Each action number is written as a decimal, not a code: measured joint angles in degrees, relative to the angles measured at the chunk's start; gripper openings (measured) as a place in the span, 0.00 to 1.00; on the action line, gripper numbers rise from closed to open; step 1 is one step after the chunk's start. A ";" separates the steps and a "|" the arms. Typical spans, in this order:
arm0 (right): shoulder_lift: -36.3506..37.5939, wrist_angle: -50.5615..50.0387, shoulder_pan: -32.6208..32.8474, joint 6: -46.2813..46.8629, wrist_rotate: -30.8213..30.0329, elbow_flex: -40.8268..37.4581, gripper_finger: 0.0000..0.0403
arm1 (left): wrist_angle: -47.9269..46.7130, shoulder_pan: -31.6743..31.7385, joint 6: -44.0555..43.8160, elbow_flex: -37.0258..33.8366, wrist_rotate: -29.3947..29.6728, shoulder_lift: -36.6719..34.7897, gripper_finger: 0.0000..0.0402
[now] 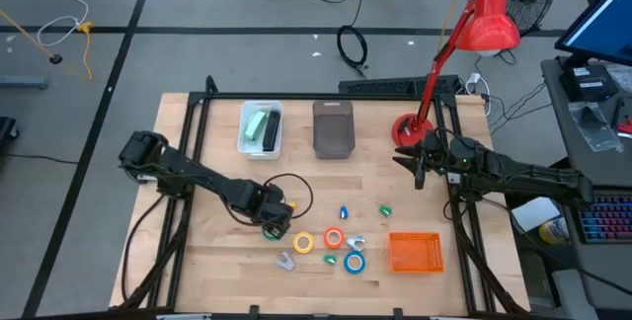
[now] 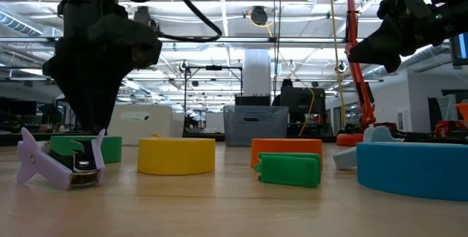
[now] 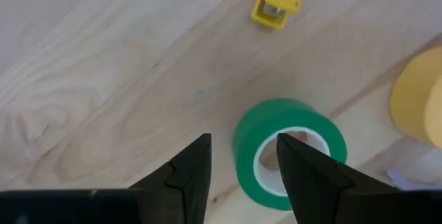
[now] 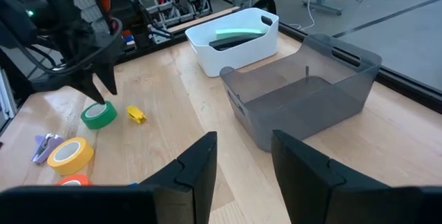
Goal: Pick and place Stapler, Stapler remover, tape
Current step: Put the green tape into the black bin
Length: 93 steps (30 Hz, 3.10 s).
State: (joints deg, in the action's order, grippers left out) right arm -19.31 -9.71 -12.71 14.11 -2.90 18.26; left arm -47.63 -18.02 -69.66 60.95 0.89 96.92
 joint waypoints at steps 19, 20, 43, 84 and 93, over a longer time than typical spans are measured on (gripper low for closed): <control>0.00 -0.01 -0.02 0.15 -0.02 0.00 0.32 | -0.09 -0.26 6.64 0.00 0.54 -0.02 0.41; 0.00 -0.01 0.00 0.17 -0.02 0.00 0.32 | -0.10 -0.26 6.87 0.00 0.57 -0.02 0.41; 0.02 0.00 0.00 0.23 -0.02 0.00 0.32 | 1.89 -0.43 11.26 0.15 -0.83 6.36 0.41; -0.24 9.60 0.00 3.65 2.38 -0.02 0.32 | 21.11 3.48 -0.24 -0.02 21.98 -20.94 0.10; -4.59 23.42 0.07 3.91 11.96 -0.02 0.32 | 38.58 11.69 12.55 0.82 24.32 -16.24 0.10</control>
State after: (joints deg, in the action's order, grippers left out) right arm -23.90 13.71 -12.64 18.02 9.06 18.24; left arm -9.05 -6.34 -57.11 61.77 25.21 80.68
